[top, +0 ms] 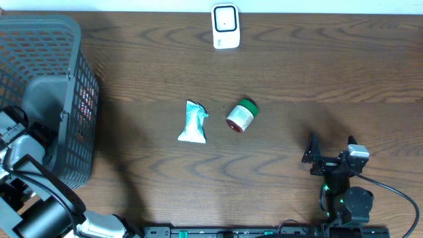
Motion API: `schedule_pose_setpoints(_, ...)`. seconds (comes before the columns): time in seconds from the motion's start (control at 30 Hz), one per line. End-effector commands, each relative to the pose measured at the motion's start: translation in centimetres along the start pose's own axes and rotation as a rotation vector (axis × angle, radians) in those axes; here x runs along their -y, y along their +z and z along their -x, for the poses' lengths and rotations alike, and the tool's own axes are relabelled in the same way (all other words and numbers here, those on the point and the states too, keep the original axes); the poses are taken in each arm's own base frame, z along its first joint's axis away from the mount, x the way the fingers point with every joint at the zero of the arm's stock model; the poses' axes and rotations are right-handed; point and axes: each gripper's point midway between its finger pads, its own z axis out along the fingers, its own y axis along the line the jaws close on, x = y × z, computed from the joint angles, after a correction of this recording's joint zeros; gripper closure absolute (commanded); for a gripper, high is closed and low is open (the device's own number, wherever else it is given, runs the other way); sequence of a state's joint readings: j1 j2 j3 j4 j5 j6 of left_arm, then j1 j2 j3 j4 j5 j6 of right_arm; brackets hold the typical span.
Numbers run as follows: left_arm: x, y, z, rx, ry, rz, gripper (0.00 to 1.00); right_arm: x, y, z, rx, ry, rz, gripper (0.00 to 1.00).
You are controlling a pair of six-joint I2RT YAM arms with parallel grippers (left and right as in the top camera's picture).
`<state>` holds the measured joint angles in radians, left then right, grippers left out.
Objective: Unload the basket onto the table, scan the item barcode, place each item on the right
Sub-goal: 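Reach the left gripper into the basket and grasp the Kleenex pack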
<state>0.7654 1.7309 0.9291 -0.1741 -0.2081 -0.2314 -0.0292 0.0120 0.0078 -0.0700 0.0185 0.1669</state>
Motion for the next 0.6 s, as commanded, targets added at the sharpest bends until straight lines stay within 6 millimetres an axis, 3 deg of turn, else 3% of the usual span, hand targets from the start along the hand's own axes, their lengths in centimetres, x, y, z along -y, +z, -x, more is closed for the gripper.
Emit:
schedule_pose_setpoints(0.0,-0.6,1.2,-2.1,-0.067,0.025,0.031,0.17,-0.1,0.0,0.0,0.002,-0.016,0.005,0.01)
schedule_pose_setpoints(0.13,-0.3,1.1,-2.6,-0.090,0.010,0.014,0.45,-0.1,0.0,0.0,0.002,-0.016,0.005,0.01)
schedule_pose_setpoints(0.37,0.5,-0.2,-1.9,-0.076,0.000,-0.049,0.45,-0.1,0.0,0.0,0.002,-0.016,0.005,0.01)
schedule_pose_setpoints(0.57,1.8,-4.5,1.7,0.047,-0.034,-0.165,0.45,-0.1,0.0,0.0,0.002,-0.016,0.005,0.01)
